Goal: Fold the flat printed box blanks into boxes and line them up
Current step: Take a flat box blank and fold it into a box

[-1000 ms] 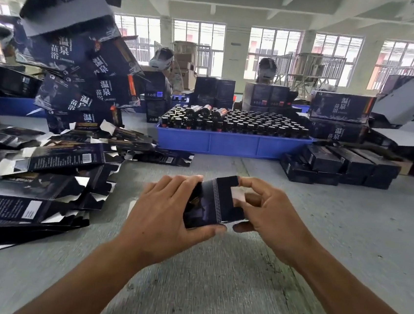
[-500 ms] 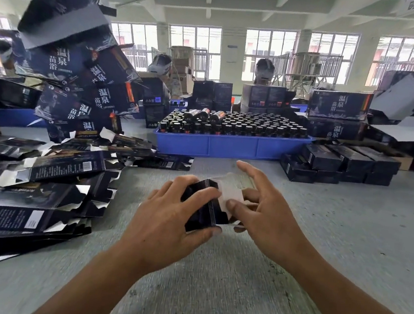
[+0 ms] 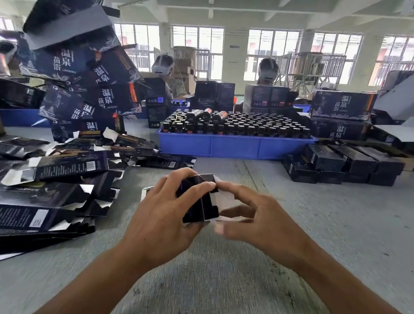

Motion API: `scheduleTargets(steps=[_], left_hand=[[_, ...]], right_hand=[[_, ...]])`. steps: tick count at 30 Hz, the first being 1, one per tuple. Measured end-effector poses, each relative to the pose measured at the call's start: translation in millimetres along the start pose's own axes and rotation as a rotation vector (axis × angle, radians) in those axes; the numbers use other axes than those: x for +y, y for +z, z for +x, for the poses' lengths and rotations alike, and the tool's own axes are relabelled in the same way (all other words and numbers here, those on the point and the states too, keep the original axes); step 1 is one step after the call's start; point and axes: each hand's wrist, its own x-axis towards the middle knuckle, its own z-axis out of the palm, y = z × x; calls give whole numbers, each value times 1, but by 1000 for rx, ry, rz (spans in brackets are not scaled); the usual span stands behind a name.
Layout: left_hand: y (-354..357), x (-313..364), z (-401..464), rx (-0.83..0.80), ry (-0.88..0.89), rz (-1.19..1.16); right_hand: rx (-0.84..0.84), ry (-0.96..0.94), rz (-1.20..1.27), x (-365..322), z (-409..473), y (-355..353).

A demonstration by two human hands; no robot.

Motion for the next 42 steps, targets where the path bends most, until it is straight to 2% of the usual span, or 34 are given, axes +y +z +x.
scheduleTargets(steps=[2,6,14,27,36,42], left_hand=[[1,0,0,8,8,10],[2,4,0,23,31,39],[3,9,0,43,7,4],[7,14,-2,34,-89,-93],[5,13,-1,8,20,53],[5,12,-1,54,-43,-67]], right_hand=[[39,7,-36,1,1,1],[225,-49,-51,3,2,7],[388,-115,-88,5,1,18],[394,-210,-199,-2,-1,18],[422,-230,-309,-1,-1,20],[360,-178,-173,-2,-1,19]])
